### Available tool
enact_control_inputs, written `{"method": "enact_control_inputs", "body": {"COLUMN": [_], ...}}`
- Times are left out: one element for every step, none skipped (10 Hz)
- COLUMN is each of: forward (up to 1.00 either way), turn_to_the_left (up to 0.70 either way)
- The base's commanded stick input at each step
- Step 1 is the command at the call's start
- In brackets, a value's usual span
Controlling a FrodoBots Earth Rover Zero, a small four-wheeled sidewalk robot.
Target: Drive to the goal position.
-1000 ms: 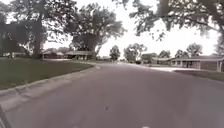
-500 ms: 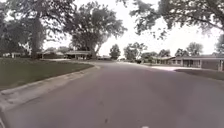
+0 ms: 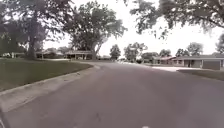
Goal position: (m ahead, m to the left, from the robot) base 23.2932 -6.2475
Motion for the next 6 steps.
{"method": "enact_control_inputs", "body": {"forward": [0.70,0.70,0.70,0.70,0.70,0.70], "turn_to_the_left": [0.00,0.00,0.00,0.00,0.00,0.00]}}
